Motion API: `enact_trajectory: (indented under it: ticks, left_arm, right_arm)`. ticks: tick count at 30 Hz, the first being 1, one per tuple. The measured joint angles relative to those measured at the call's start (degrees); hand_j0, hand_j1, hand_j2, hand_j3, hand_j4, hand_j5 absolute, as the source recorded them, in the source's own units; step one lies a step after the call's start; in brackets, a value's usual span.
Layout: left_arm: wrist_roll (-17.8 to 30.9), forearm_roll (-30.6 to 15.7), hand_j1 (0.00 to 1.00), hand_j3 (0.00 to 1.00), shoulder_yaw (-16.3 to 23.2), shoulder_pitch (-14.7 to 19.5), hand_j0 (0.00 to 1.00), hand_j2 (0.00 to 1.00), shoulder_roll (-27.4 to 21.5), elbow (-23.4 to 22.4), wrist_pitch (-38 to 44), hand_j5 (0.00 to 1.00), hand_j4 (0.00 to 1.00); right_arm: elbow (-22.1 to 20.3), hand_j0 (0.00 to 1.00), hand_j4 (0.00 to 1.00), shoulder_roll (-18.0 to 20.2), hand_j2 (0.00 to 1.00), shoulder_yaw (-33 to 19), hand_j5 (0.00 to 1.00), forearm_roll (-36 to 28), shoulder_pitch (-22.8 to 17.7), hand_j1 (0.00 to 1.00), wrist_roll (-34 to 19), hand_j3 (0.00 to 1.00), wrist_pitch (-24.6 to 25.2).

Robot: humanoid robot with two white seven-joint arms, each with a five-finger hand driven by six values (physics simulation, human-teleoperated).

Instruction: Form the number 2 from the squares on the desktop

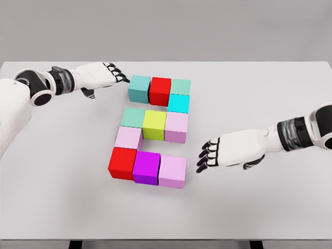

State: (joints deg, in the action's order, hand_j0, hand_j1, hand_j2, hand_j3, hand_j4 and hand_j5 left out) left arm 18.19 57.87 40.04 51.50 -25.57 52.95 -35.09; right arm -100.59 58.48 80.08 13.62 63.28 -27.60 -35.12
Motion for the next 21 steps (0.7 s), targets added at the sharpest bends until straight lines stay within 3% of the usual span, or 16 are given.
enact_trajectory:
  ticks: [3,5,11,15,17,21]
  left_arm:
    - [0.01,-0.02,1.0,1.0,0.02,-0.35,1.0,1.0,-0.11,0.32,-0.01,1.0,1.0]
    - [0.03,-0.04,1.0,1.0,0.09,-0.79,1.0,1.0,-0.3,1.31,-0.01,1.0,1.0]
    - [0.01,-0.07,1.0,1.0,0.2,-1.67,1.0,1.0,-1.16,3.98,0.0,1.0,1.0]
    - [0.02,-0.06,1.0,1.0,0.15,-1.67,1.0,1.0,-1.34,4.33,0.0,1.0,1.0]
    - [0.0,-0.07,1.0,1.0,0.07,-1.58,1.0,1.0,-1.42,4.24,0.0,1.0,1.0]
    - [-0.02,-0.12,1.0,1.0,-0.4,-1.41,1.0,1.0,-1.86,3.91,0.0,1.0,1.0]
  right_arm:
    - [0.17,1.0,1.0,5.55,1.0,-5.71,1.0,-5.59,-0.18,1.0,-0.35,1.0,0.0]
    - [1.46,1.0,1.0,8.36,1.0,-9.67,1.0,-10.64,-3.62,1.0,-0.67,1.0,0.03]
    - [6.08,1.0,1.0,10.64,1.0,-28.91,1.0,-20.4,-24.28,1.0,-1.17,1.0,0.05]
    - [6.75,1.0,1.0,8.63,1.0,-36.57,1.0,-27.54,-32.08,1.0,-1.18,1.0,-0.06]
    - [7.92,1.0,1.0,5.54,1.0,-38.48,1.0,-31.13,-33.65,1.0,-1.17,1.0,-0.04]
    - [12.98,1.0,1.0,-3.53,1.0,-45.43,1.0,-33.78,-41.75,1.0,-1.23,1.0,-0.06]
